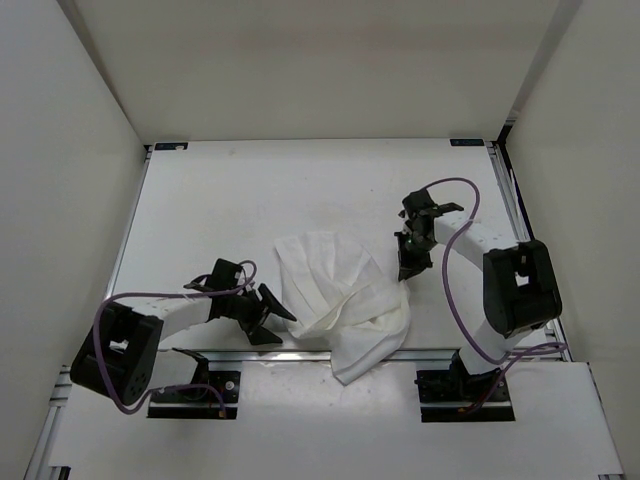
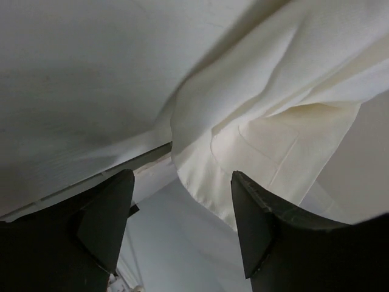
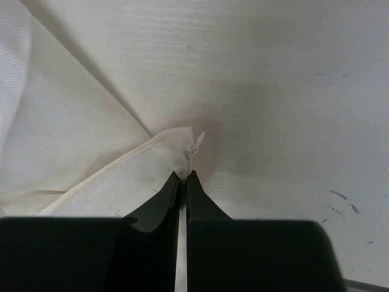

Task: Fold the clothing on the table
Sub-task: Flatten the skirt out

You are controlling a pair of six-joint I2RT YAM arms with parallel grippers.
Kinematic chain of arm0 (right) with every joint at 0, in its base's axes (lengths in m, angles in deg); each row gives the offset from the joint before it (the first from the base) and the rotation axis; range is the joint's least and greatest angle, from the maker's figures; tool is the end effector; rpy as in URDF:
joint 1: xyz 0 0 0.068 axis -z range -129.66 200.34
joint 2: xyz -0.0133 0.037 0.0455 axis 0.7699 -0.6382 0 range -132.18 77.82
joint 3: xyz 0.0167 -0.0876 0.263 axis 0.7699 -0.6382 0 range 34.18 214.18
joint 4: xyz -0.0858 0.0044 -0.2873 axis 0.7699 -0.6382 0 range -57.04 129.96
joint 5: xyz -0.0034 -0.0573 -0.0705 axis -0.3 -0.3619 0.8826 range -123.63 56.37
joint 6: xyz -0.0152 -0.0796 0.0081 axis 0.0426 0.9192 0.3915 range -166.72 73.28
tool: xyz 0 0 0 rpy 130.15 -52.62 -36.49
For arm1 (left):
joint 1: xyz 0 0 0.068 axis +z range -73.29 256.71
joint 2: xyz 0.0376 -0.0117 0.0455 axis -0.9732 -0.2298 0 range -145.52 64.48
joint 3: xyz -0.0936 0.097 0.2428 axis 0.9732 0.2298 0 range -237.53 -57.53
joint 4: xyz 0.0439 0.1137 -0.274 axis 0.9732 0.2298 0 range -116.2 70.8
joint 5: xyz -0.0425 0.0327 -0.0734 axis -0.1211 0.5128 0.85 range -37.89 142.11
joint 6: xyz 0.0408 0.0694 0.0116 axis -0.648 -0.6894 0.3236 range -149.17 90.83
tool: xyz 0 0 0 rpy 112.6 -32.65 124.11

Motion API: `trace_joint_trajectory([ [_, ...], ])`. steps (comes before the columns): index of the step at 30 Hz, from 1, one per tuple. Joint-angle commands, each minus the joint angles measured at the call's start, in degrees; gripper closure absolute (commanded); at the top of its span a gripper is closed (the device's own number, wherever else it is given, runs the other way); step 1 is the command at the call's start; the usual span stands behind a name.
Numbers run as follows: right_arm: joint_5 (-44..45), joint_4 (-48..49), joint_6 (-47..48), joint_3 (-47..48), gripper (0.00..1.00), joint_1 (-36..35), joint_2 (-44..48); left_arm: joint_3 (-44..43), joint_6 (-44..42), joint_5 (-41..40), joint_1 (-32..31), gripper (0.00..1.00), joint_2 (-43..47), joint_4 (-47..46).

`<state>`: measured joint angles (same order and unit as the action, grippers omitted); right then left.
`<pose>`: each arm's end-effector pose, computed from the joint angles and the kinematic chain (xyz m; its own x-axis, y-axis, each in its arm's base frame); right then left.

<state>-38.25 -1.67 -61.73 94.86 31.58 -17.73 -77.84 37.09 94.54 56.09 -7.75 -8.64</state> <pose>0.3280 0.1175 0.1268 -0.9769 -0.0592 -0.2053 -0.0884 0.9867 0.1362 0.1756 -0.1168 0.0638 -0.7935 -0.4232 0.4373 -0.6085 0.5466 -0.5753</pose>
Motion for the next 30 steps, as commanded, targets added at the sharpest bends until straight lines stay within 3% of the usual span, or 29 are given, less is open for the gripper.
trace_joint_trajectory([
  [1, 1.98, 0.58, -1.51, 1.10, 1.00, 0.04, 3.09, 0.63, 4.40, -0.68, -1.52, 0.25, -1.60, -5.16],
  [4, 1.81, 1.28, -2.22, -0.30, 1.00, 0.22, 4.57, 3.52, 8.69, -1.13, -2.40, 0.45, -4.15, -11.31],
  [7, 2.25, 0.93, -3.36, -1.10, 1.00, -0.31, 5.80, 4.85, 14.41, -1.56, -4.33, 0.73, -6.26, -22.19],
  [10, 2.78, 0.23, -4.07, -2.15, 1.00, -0.31, 7.30, 3.62, 14.78, -4.28, -5.92, 1.00, -9.32, -23.71],
  [17, -0.03, 0.49, -5.56, -3.38, 1.00, -0.57, 12.13, -4.20, 6.36, -8.68, 2.32, 1.00, -14.52, -20.47],
  [22, -6.09, 3.83, -6.00, -5.75, 1.00, -3.64, 13.20, -18.67, -0.07, -11.58, 9.27, 1.00, -23.81, -15.82],
  [27, -6.98, 5.85, -5.48, -6.29, 1.00, -4.79, 10.48, -30.04, -0.70, -8.60, 9.72, 1.00, -32.79, -15.45],
  [29, -7.07, 5.77, -5.03, -5.23, 1.00, -4.53, 9.77, -31.97, -0.87, -6.76, 9.90, 0.69, -33.34, -14.93],
  [30, -6.54, 6.03, -4.60, -5.14, 1.00, -4.18, 9.85, -32.15, -1.39, -7.27, 10.07, 0.61, -32.29, -14.40],
])
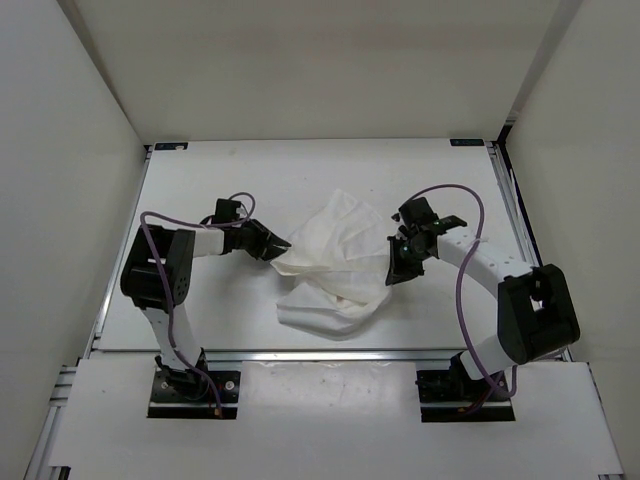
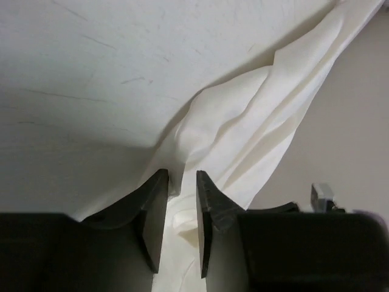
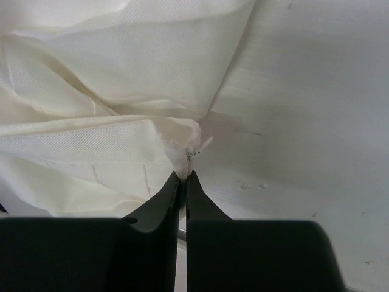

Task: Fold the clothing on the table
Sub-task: Flatten the skirt out

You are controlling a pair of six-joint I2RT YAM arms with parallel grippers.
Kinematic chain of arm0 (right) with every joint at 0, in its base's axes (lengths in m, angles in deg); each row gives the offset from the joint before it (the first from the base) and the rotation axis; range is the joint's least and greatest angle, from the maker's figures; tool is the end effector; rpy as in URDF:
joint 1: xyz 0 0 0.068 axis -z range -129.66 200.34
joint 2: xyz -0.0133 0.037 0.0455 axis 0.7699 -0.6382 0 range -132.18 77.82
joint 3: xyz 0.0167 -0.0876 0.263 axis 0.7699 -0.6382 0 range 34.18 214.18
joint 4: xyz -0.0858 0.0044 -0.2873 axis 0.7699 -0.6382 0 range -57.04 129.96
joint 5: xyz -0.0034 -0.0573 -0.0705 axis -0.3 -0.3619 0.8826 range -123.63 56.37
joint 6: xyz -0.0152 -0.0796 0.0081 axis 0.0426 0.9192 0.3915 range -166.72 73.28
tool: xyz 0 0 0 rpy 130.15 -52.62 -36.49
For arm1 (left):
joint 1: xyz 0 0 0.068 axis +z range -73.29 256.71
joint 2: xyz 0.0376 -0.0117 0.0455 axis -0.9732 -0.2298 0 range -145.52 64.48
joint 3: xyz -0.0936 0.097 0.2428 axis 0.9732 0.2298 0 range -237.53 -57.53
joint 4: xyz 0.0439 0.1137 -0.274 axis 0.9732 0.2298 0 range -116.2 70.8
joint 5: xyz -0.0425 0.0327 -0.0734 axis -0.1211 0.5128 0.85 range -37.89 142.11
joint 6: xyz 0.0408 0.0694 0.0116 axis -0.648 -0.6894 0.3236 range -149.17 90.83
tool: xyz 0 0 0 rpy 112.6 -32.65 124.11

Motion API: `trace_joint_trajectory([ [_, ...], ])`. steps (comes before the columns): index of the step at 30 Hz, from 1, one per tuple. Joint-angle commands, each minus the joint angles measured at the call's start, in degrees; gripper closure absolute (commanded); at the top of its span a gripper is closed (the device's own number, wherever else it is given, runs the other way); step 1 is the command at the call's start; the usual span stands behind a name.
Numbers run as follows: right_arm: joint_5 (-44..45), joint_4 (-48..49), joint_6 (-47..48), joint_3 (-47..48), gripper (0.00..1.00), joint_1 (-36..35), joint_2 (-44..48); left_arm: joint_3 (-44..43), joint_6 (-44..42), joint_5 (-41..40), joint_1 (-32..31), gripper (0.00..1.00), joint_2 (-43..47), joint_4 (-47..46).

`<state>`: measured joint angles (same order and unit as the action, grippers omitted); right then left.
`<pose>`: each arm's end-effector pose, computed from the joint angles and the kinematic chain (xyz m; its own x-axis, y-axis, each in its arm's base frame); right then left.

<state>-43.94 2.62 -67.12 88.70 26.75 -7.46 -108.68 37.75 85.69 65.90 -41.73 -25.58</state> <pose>0.2950 0.1427 0.1540 -0.9555 -0.0431 -0.2918 -0.1300 0.9494 0.2858 0.3686 -0.1100 0.0624 -0.7436 -0.6382 0.1992 -0.5649 0.4404 -0.6978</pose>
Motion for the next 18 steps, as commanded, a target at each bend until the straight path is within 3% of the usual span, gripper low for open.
trace_joint_trajectory([
  [1, -1.29, 2.01, 0.72, 1.55, 1.00, 0.74, -0.68, -0.88, -2.75, 0.70, 0.52, 0.45, 3.89, 4.37],
  [3, -1.55, 2.62, 1.33, 1.90, 1.00, 1.79, -0.68, 0.08, -4.50, -0.27, 2.09, 0.39, 6.62, 7.79],
  [10, -1.56, 2.71, 2.56, 3.66, 1.00, 2.33, -2.26, 2.38, -9.42, -1.67, 6.94, 0.38, 14.80, 19.13],
  [13, -1.65, 2.62, 3.17, 4.98, 1.00, 2.59, -3.49, 4.30, -11.80, -3.51, 6.59, 0.39, 19.98, 24.24],
  [18, -2.52, 2.89, 3.53, 5.24, 1.00, 2.24, -3.76, 11.50, -10.49, -3.00, 3.96, 0.39, 25.61, 24.70],
])
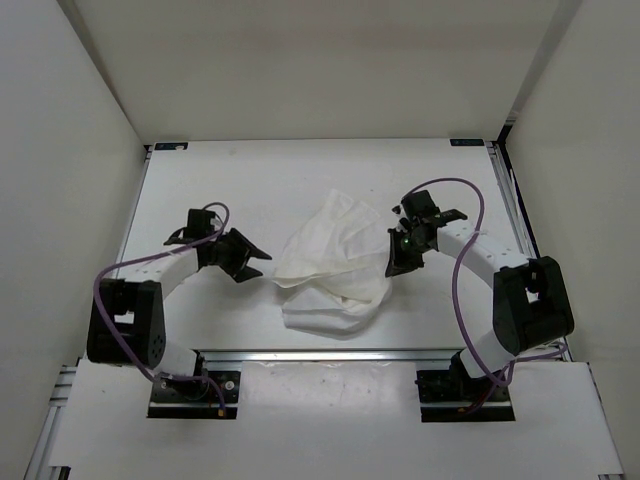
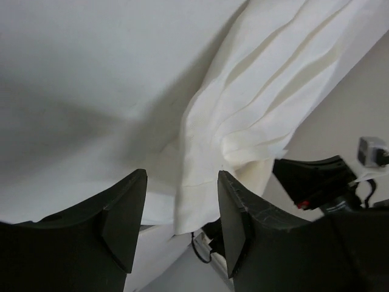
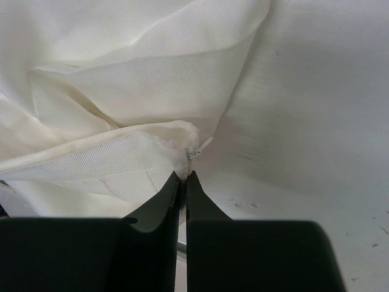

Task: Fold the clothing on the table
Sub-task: Flatten the skirt out

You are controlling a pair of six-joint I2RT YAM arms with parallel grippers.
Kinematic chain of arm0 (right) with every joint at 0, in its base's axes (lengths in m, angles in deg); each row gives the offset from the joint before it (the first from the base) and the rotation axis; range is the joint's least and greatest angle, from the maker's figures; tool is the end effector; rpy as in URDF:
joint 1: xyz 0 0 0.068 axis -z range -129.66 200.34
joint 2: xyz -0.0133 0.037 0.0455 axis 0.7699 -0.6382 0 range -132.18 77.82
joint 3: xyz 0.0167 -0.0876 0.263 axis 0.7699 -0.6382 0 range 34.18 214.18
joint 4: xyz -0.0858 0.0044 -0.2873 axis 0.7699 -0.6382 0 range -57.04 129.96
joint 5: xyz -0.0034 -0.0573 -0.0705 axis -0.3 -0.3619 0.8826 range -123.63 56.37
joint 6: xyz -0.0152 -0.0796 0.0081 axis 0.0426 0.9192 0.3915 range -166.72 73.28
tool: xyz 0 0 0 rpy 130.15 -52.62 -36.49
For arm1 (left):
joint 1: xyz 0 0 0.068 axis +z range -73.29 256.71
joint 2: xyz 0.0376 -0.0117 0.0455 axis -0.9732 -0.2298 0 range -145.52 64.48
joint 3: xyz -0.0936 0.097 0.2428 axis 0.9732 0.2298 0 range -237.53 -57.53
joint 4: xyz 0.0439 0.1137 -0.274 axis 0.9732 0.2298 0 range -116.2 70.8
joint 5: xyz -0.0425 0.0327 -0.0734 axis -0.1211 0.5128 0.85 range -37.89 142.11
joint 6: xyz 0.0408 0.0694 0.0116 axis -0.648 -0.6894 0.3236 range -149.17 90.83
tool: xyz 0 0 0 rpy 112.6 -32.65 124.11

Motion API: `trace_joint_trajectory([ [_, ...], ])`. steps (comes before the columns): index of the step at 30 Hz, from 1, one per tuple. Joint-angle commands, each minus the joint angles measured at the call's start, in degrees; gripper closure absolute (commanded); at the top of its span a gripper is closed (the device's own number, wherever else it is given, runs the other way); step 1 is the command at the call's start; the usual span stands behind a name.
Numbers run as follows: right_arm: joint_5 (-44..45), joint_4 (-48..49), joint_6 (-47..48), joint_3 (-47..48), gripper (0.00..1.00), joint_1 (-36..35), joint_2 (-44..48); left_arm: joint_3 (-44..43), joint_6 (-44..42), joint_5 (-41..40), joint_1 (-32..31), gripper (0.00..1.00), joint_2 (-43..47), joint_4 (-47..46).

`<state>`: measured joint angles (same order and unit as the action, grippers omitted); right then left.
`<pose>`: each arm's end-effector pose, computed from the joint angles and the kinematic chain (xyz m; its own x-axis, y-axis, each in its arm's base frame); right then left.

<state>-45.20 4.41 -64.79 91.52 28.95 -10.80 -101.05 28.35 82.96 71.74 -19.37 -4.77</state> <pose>0.3161 0.1391 0.1538 -0.9474 -0.0447 -0.3169 -0.1441 0.9438 0.2974 0.3071 -0.0629 0.1233 -0.7380 -0.6627 0.1270 -0.5705 0.5125 -0.6418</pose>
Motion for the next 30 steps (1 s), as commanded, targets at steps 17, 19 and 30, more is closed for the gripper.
trace_joint_trajectory([
  [17, -0.29, 1.18, 1.63, 0.75, 1.00, -0.06, 0.11, 10.48, 12.70, 6.50, -4.69, 0.45, 2.56, -9.29],
  [19, -0.47, 1.10, 1.19, 0.49, 1.00, -0.41, 0.38, 10.66, 14.46, 6.68, -5.31, 0.48, 1.77, -11.40],
  [30, 0.85, -0.05, 0.66, 0.49, 1.00, 0.91, 2.22, 11.80, 19.12, 10.71, -7.07, 1.00, 0.36, -18.70],
])
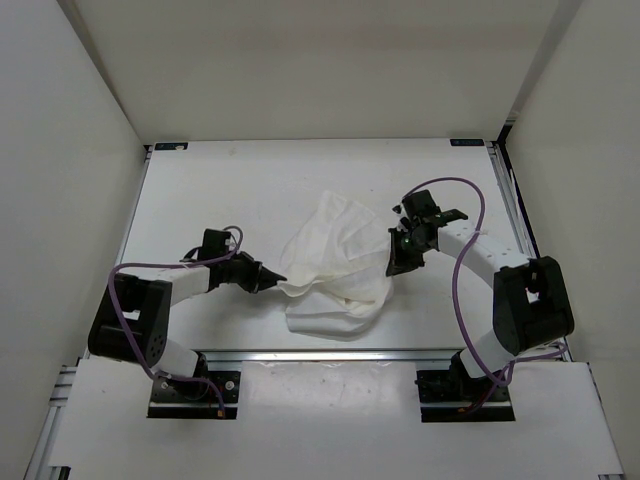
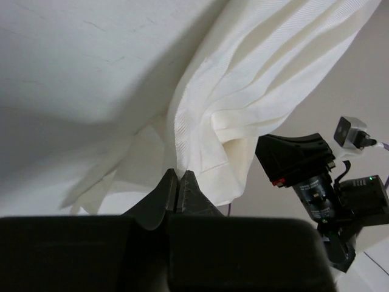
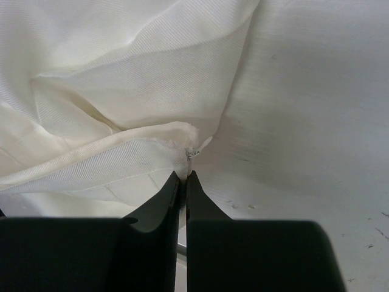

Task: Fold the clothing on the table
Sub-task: Flatten the skirt out

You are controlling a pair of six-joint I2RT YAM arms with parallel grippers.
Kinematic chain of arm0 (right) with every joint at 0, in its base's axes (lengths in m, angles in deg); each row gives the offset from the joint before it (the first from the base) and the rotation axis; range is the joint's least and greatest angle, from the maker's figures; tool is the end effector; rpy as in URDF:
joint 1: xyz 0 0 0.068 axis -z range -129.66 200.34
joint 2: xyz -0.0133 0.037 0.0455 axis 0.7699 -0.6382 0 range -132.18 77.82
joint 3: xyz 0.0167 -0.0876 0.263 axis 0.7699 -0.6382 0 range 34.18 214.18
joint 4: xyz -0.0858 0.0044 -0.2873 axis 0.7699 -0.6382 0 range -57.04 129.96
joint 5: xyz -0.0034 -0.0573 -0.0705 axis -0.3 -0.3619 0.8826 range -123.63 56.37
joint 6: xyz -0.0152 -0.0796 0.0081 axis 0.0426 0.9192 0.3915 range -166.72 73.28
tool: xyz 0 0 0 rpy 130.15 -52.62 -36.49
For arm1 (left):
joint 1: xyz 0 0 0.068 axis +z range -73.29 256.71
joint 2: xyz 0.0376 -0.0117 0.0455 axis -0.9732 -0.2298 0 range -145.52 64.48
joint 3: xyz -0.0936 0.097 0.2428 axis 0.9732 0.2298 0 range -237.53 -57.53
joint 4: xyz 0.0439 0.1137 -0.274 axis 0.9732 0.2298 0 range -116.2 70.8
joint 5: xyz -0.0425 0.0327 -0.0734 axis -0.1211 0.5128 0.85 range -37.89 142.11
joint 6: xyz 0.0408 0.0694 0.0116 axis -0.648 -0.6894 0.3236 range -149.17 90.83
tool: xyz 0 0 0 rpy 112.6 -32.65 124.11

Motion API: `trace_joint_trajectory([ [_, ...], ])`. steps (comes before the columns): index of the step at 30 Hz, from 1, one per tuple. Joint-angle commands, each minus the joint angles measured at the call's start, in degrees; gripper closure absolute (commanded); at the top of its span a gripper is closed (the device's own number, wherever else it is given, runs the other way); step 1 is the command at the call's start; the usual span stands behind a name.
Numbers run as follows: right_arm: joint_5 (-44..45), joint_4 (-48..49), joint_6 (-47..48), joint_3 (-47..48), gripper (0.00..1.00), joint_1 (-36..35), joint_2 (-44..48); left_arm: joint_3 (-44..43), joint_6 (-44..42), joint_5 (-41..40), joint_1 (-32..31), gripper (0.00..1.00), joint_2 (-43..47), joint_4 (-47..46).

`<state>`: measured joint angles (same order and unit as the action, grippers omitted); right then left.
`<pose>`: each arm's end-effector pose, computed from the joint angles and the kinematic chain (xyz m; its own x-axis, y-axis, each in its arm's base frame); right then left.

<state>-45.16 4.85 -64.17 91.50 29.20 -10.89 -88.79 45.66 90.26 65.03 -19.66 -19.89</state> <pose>0.3176 0.1380 0.1536 -0.9442 -0.0501 -0.3255 -0.1516 0.9435 0.2945 0.2645 -0.0991 0.0783 -0.6729 -0.6359 0.3780 -0.6890 0.3527 -0.6332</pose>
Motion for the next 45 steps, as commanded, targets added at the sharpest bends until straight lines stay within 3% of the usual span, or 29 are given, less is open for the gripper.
trace_joint_trajectory([
  [1, 1.15, -1.00, -0.56, 1.03, 1.00, 0.84, 2.22, -0.55, 2.16, 3.86, 0.08, 1.00, 0.90, -3.93],
  [6, 4.06, -3.73, 0.04, 6.56, 1.00, 1.63, 4.94, -11.69, -5.02, 4.12, 0.52, 1.00, -0.84, -2.69],
  [8, 5.02, -5.74, 0.92, 13.22, 1.00, 2.51, 5.74, -16.71, -6.97, 5.79, 1.05, 1.00, -2.95, -4.01],
  [12, 9.06, -9.17, 2.95, 26.93, 1.00, 4.44, 5.74, -32.96, -13.64, 7.90, 2.19, 1.00, -8.57, -2.28],
  [13, 11.07, -8.92, 4.17, 30.53, 1.00, 4.62, 5.74, -42.12, -18.01, 7.64, 1.93, 1.00, -9.89, 0.17],
  [14, 11.44, -9.36, 4.79, 31.27, 1.00, 4.62, 5.74, -42.21, -18.05, 7.64, 1.93, 1.00, -10.08, 0.20],
  [16, 14.42, -7.87, 5.85, 31.54, 1.00, 4.28, 7.04, -48.60, -25.83, 6.06, 1.14, 1.00, -10.95, 5.89],
  [18, 16.53, -5.94, 6.99, 29.96, 1.00, 2.70, 9.32, -56.76, -34.43, -0.76, 0.18, 1.00, -11.14, 18.25],
  [20, 16.98, -4.09, 7.08, 26.98, 1.00, 1.73, 12.31, -59.95, -44.72, -7.17, -2.54, 1.00, -9.39, 24.33],
  [22, 16.27, -3.83, 8.05, 24.52, 1.00, 0.15, 14.69, -59.88, -49.14, -12.82, -4.30, 1.00, -6.75, 28.84],
  [24, 18.29, -4.09, 9.80, 21.27, 1.00, -2.30, 17.42, -57.96, -50.83, -13.19, -4.75, 1.00, -2.37, 29.20],
  [29, 22.86, -0.76, 11.03, 16.25, 1.00, -10.49, 28.12, -56.27, -50.31, -7.92, -0.98, 1.00, 3.88, 28.85],
  [31, 22.61, 1.88, 10.25, 14.75, 1.00, -12.60, 32.16, -59.51, -50.31, -5.29, 0.25, 1.00, 4.77, 29.38],
  [39, 18.65, 8.30, 11.22, 11.59, 1.00, -11.55, 44.49, -59.18, -44.34, 11.93, 4.65, 1.00, 9.60, 20.52],
  [45, 17.43, 1.11, 11.39, 12.38, 1.00, -7.86, 42.57, -54.70, -33.36, 18.01, 6.84, 1.00, 10.49, 9.62],
])
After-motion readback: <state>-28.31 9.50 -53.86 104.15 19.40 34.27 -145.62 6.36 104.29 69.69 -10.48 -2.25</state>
